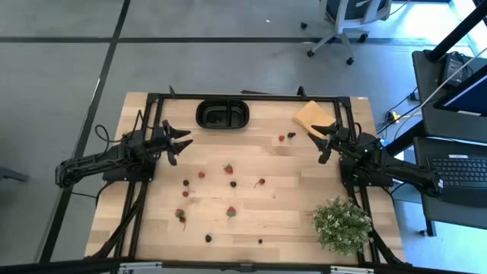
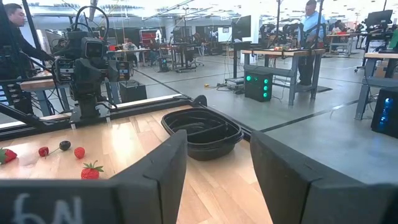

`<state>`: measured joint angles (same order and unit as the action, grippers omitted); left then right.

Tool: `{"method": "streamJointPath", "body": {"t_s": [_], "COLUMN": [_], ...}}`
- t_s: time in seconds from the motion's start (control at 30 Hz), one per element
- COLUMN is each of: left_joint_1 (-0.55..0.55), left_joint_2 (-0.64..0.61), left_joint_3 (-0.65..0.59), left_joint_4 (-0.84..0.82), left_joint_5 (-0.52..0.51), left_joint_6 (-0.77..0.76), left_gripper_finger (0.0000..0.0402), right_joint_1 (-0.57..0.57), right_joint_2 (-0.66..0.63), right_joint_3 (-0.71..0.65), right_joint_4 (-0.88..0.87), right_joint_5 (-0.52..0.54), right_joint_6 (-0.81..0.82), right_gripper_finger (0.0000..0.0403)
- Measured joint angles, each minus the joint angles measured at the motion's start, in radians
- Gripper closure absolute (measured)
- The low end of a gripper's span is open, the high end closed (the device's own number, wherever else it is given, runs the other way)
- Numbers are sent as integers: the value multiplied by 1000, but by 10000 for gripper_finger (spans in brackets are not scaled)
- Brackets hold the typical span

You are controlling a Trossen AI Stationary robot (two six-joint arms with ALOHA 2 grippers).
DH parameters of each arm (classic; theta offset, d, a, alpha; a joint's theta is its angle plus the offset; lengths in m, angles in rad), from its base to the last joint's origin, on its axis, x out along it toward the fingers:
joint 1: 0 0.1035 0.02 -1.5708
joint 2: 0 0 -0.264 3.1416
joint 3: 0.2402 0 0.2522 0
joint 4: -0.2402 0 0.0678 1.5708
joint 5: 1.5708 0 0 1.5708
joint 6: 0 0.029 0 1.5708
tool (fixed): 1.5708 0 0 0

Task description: Pick and placing Produce into tupperware

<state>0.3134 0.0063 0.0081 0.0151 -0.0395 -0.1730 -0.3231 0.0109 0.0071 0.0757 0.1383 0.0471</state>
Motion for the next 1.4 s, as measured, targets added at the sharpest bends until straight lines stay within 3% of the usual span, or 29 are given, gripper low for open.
{"method": "streamJointPath", "body": {"t_s": [0.8,1.0,1.27,1.4], "left_joint_1": [0,0,0,0], "left_joint_2": [0,0,0,0], "left_joint_3": [0,0,0,0], "left_joint_4": [0,0,0,0], "left_joint_5": [0,0,0,0], "left_joint_6": [0,0,0,0], "left_gripper_finger": [220,220,220,220], "right_joint_1": [0,0,0,0], "right_joint_2": [0,0,0,0], "right_joint_3": [0,0,0,0], "right_joint_4": [2,3,-10,-8], "right_joint_5": [0,-2,0,2], "right_joint_6": [0,131,60,141], "right_gripper_finger": [224,224,224,224]}}
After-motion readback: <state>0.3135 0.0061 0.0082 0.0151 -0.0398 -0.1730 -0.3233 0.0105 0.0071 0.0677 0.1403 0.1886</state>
